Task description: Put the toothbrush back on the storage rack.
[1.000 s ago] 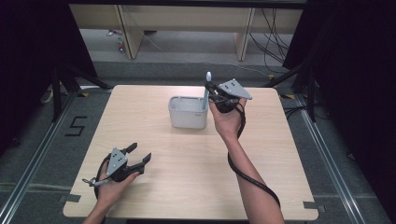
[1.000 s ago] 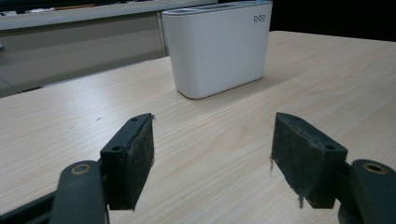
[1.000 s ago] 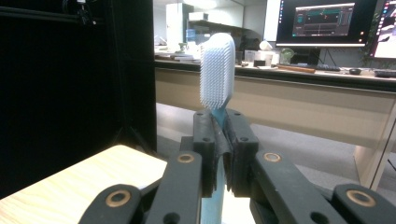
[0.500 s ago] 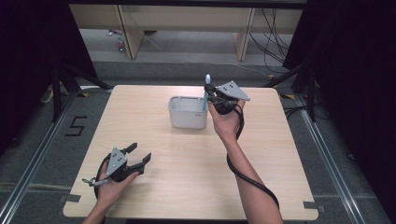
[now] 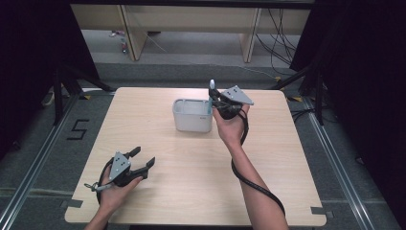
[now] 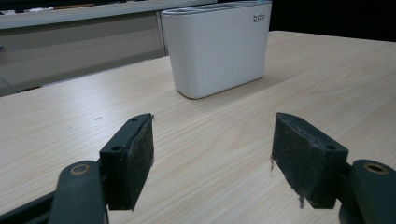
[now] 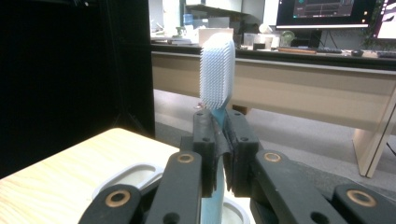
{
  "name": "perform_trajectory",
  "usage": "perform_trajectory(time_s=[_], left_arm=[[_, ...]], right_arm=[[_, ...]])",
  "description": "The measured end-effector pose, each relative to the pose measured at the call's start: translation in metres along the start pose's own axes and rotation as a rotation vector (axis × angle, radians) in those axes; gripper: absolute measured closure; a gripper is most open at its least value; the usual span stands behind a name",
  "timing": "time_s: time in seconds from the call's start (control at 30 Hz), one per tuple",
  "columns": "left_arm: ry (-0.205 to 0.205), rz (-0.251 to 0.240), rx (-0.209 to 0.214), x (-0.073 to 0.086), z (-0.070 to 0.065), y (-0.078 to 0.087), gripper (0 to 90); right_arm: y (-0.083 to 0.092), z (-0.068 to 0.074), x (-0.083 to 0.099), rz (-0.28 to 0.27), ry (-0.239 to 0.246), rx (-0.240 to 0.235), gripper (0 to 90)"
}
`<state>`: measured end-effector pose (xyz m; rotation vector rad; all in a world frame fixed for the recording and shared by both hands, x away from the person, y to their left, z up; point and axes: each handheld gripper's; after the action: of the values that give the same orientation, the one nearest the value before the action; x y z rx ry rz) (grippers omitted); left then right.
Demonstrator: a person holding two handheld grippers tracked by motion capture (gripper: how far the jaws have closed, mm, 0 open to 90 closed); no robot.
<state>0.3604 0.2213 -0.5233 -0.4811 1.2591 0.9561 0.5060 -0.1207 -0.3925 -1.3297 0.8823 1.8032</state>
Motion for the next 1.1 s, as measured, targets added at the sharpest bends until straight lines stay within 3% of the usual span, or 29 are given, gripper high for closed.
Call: perform_trajectory(time_s=[0.5,0.8,0.93,0.97,1.0,1.03,1.1], left_arm=[[0.003,-0.001,0.000,0.000,0.000,0.000,28.9],[0.002,-0.022,0.000,0.001,0.000,-0.001,28.9],[0.002,-0.014,0.002,0.000,0.000,0.000,28.9],[0.002,-0.002,0.001,0.000,-0.001,0.001,28.9],[0.002,-0.021,0.004,0.001,0.000,-0.001,28.9],[0.001,-0.008,0.001,0.000,0.000,0.000,28.9],[0.002,-0.021,0.004,0.001,0.000,-0.001,28.9]], right_arm=[[-0.005,-0.006,0.013,0.030,-0.021,0.015,84.4],[-0.008,-0.007,0.022,0.039,0.009,0.025,84.4],[-0.009,-0.005,0.026,0.058,-0.018,0.011,84.4],[-0.009,-0.005,0.026,0.066,-0.009,0.017,84.4],[-0.010,-0.007,0.027,0.057,0.015,0.020,84.4],[-0.010,-0.005,0.028,0.071,-0.009,0.020,84.4],[-0.011,-0.005,0.032,0.076,-0.012,0.021,84.3]])
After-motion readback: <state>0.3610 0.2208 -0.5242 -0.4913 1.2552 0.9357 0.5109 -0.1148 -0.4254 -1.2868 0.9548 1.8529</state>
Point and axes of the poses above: each handheld gripper's, and its own axes: y roughly backward along the jaws, x roughly out of its underside, z roughly to its left, and after that the axes turned 13 degrees about -y, right-handed
